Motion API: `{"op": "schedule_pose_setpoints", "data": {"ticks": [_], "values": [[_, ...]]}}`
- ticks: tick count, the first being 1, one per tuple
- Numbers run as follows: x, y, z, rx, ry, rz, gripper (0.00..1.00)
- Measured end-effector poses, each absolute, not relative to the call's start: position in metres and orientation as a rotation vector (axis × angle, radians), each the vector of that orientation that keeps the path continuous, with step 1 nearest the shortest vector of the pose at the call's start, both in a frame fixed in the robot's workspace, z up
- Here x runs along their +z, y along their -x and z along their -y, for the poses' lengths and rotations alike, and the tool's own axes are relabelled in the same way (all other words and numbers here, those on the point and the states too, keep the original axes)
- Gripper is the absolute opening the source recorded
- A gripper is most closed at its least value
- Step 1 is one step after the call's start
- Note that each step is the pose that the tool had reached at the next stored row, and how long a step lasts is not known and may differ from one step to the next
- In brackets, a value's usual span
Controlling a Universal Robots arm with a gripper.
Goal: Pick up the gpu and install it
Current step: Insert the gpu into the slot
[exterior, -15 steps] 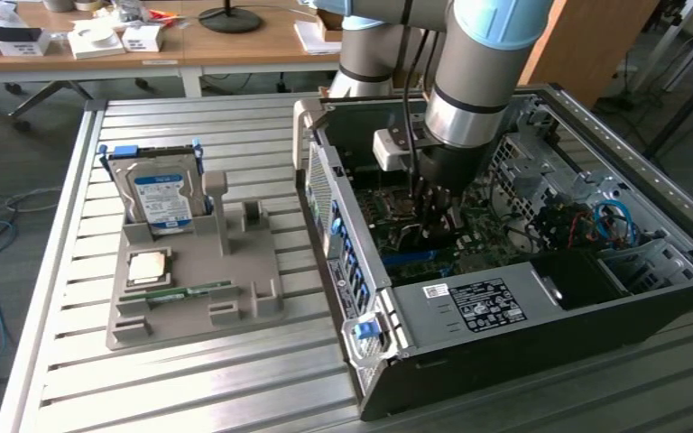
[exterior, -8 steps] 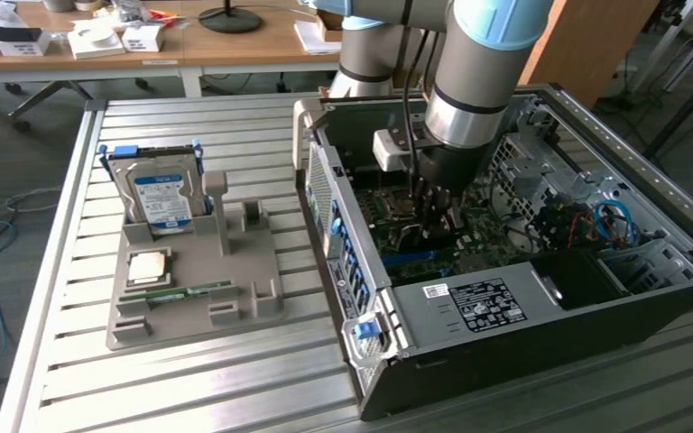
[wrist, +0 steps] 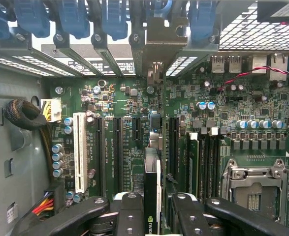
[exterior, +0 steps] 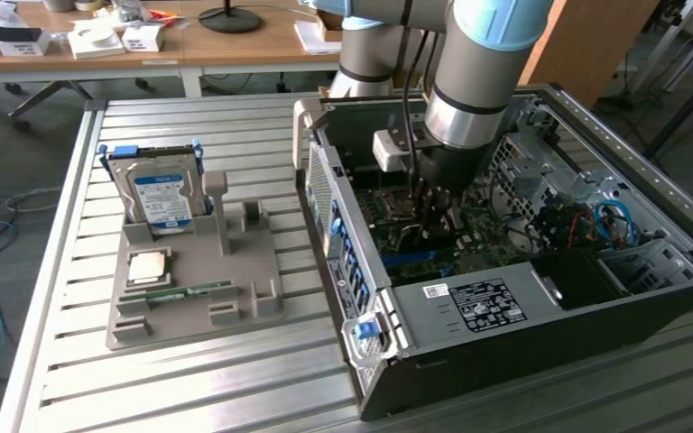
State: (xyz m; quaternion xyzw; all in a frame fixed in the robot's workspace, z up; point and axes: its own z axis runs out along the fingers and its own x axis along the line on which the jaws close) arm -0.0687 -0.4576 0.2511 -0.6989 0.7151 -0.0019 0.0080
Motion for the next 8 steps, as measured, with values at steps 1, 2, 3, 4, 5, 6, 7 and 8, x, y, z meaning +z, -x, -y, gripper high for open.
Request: {"op": "schedule_pose_setpoints", "data": {"ticks": [1, 2, 3, 4, 5, 6, 7, 8], "values": [[0.2508, 0.0687, 0.4576, -0.006, 2.185, -2.235, 0.26], [0.2507, 0.0687, 0.4576, -0.006, 2.185, -2.235, 0.26], [0.2507, 0.0688, 0.4577, -0.006, 2.185, -2.235, 0.26], [0.2507, 0.0687, 0.4576, -0.006, 2.185, -2.235, 0.26], [0.2507, 0.0687, 0.4576, -0.006, 2.185, -2.235, 0.26], [0.2506, 0.0687, 0.4577, -0.006, 2.185, -2.235, 0.26], [0.2504, 0.0688, 0.4578, -0.006, 2.184, -2.235, 0.26], [0.2504, 0.0688, 0.4578, -0.006, 2.184, -2.235, 0.26]]}}
